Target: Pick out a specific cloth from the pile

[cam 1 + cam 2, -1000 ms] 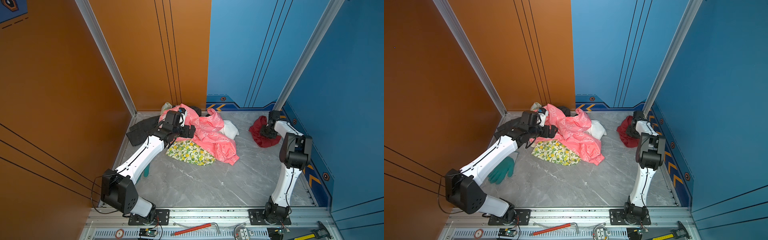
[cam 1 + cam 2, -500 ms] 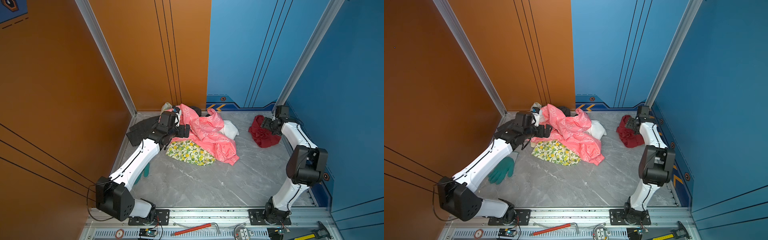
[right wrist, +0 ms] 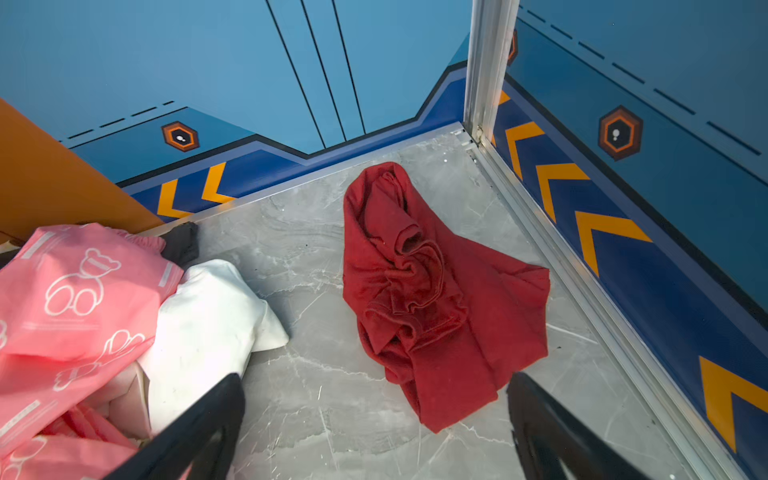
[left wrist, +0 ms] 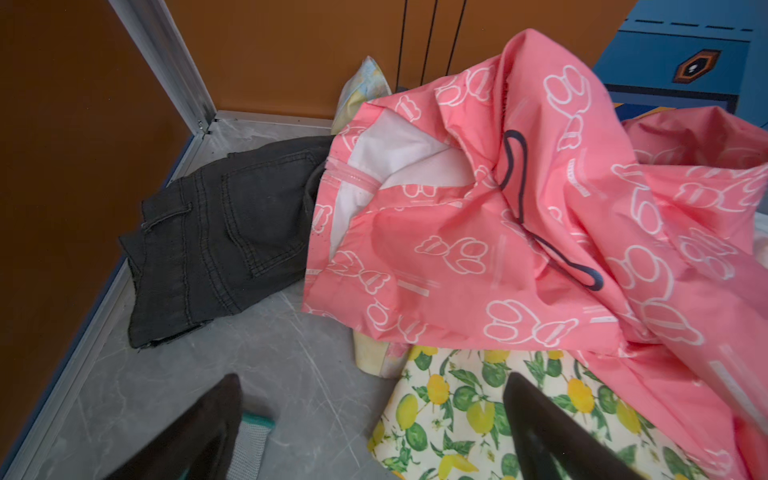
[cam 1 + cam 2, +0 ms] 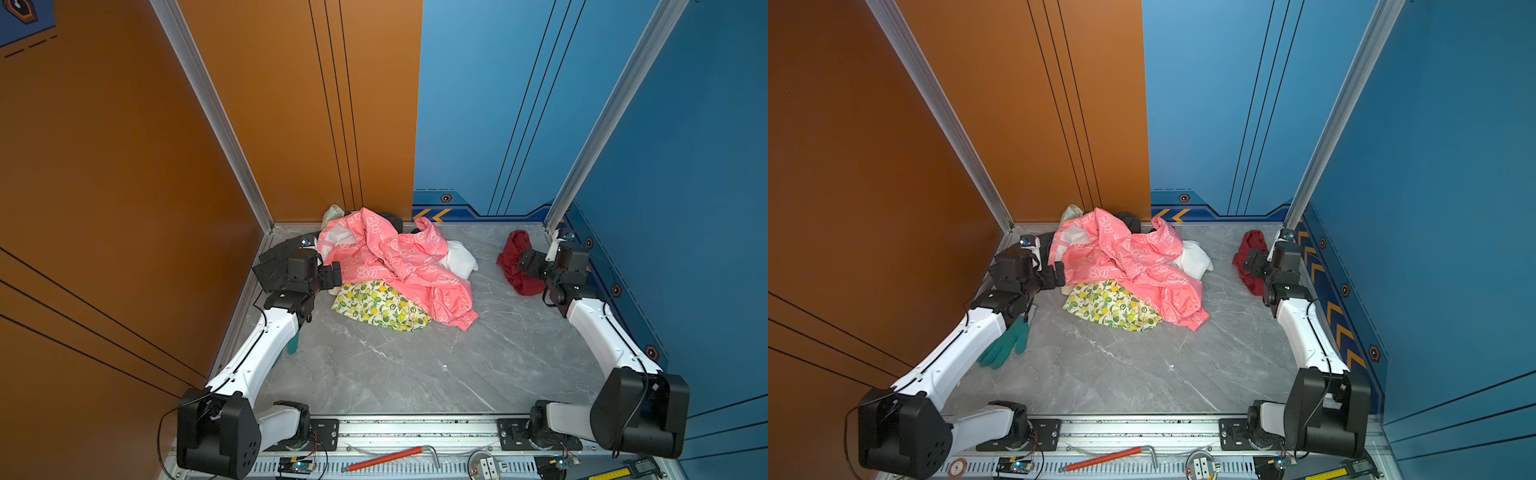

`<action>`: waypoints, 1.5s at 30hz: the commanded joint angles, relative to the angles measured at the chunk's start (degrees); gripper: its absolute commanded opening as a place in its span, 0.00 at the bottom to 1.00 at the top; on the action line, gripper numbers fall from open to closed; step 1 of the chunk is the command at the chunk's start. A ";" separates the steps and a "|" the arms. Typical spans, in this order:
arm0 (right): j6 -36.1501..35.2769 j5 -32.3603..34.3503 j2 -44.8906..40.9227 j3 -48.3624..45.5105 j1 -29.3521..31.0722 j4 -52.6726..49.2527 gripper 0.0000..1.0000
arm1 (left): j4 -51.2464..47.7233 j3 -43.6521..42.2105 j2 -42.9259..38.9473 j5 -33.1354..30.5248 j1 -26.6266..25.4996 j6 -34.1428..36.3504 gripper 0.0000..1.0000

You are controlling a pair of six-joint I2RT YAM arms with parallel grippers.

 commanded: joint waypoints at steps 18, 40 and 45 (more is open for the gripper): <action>-4.94 11.06 6.53 -31.09 6.10 47.36 1.00 | 33.35 -16.85 12.12 8.51 12.31 4.67 0.98; -8.56 9.13 15.38 -29.21 8.87 52.48 1.00 | 60.86 -28.48 20.04 -3.83 4.70 9.28 0.98; -8.65 9.09 15.39 -29.26 8.87 52.76 1.00 | 60.81 -28.49 20.11 -3.91 4.71 9.21 0.98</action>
